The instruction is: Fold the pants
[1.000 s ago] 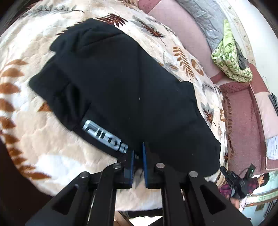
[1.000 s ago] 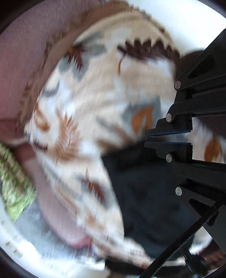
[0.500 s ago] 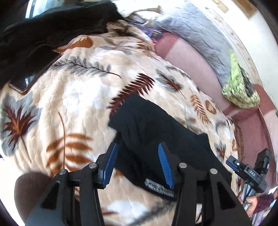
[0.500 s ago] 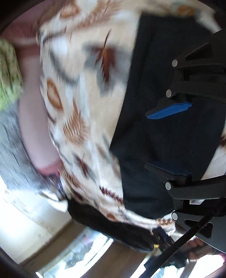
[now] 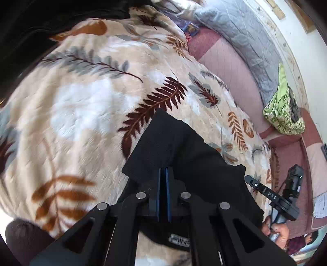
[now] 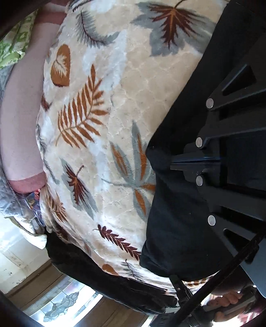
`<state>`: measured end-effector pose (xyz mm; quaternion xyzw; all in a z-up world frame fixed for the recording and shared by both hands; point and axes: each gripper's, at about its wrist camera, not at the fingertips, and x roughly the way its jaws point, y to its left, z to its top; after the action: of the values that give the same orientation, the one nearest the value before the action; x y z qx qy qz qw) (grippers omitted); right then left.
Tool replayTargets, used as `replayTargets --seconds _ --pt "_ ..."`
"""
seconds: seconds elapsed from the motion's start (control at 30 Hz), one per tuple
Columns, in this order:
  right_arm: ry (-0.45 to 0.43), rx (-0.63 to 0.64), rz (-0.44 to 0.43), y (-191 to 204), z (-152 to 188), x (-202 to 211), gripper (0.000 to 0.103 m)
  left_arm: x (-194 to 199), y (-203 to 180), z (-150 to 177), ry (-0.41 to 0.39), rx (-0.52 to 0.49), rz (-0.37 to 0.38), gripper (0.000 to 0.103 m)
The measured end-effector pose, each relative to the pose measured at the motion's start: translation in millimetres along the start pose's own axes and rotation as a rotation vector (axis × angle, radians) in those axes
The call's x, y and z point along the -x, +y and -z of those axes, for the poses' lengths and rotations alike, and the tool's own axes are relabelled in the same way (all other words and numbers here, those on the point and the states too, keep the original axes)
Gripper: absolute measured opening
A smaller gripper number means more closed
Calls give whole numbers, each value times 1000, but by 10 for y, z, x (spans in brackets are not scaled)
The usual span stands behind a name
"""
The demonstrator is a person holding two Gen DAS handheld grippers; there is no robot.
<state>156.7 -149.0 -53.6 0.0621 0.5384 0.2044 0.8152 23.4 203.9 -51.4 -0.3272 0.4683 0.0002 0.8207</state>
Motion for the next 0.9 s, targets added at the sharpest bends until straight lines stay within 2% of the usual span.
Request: replayTargets --seconds 0.1,0.17,0.23,0.3,0.33,0.37,0.43,0.6,0.7,0.8,0.9 --pt "-6 -15 44 -82 11 31 1 182 6 146 -15 10 3 4" --pt "-13 -28 81 -121 9 34 2 282 6 268 -24 13 -19 4" --pt "-33 -40 77 -146 29 99 3 301 21 334 -17 12 -61 5" --pt "-64 -52 70 -186 64 225 11 201 56 322 14 16 -96 6" --pt "-89 -72 73 -238 95 317 25 159 69 299 26 18 -101 7" --pt "-117 -107 67 -335 145 440 45 145 77 285 28 17 -97 7" --pt "-169 -184 63 -593 288 713 59 161 32 259 12 -2 -92 10" --pt "-224 -321 158 -1330 778 1408 59 425 75 219 -86 9 -38 27" --pt "-228 -380 231 -1736 1160 1793 59 618 116 221 -146 16 -67 28" --pt "-207 -410 240 -1939 1377 1885 59 757 86 239 -180 5 -94 29" --pt "-181 -394 215 -1927 1478 1775 59 792 -39 268 -172 -15 -63 29"
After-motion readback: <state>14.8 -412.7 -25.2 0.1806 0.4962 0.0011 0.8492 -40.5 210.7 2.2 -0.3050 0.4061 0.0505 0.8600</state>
